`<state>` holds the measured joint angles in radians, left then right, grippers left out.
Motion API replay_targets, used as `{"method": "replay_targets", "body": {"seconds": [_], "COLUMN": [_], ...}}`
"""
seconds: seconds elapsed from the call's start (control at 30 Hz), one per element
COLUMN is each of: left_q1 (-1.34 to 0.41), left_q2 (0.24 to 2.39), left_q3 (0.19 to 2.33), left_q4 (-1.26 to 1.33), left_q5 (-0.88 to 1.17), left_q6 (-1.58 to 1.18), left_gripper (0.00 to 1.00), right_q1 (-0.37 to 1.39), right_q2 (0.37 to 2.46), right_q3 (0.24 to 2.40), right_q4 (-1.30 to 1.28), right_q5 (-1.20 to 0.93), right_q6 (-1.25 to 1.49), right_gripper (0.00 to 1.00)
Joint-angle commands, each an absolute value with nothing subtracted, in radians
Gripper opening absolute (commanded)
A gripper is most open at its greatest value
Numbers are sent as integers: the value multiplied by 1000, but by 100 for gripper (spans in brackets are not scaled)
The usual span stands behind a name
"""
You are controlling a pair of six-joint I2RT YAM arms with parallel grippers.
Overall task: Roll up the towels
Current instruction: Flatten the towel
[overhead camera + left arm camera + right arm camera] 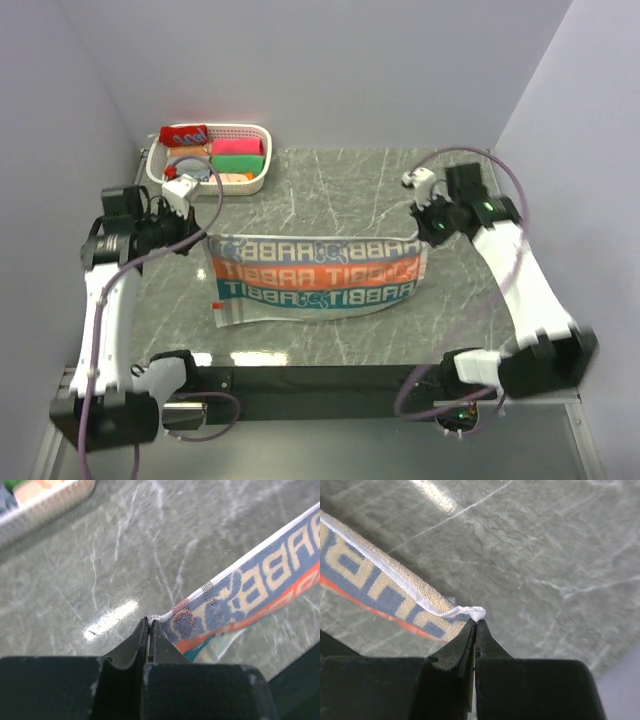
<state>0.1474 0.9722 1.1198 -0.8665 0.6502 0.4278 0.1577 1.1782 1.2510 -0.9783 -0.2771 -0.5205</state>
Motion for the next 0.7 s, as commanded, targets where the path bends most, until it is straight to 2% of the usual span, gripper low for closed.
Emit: {"method": "replay_targets", "body": {"seconds": [0.0,0.07,0.17,0.27,0.4,0.47,0.5,0.53,0.57,0.67], "left_q1": [152,146,138,132,132,130,132,130,132,135], "left_q2": [1109,1226,1386,1498,1626,1704,1729,1767,1776,1740], "left_q3": [1068,1060,1084,1107,1170,1224,1247,1290,1307,1310], "left_q4": [-692,-605,-505,-389,-315,-322,-339,-357,-373,-416], "left_q5": [548,528,499,463,387,379,386,391,399,411], "left_q6": [321,292,261,236,229,227,230,232,230,236], "left_gripper": [1,0,1,1,0,1,6,13,30,51], "right_q1": [155,173,189,192,195,196,195,192,189,169], "right_q2": [1444,1561,1844,2012,2117,2155,2163,2164,2151,2085], "right_q3": [1302,1379,1524,1685,1813,1865,1876,1873,1864,1812], "right_q4": [-827,-813,-796,-796,-773,-788,-801,-804,-804,-818], "right_q5": [-259,-262,-255,-239,-203,-193,-172,-163,-150,-164], "right_q6": [-462,-428,-378,-315,-230,-218,-203,-198,-193,-193], "right_gripper": [0,0,0,0,0,9,17,37,43,43]}}
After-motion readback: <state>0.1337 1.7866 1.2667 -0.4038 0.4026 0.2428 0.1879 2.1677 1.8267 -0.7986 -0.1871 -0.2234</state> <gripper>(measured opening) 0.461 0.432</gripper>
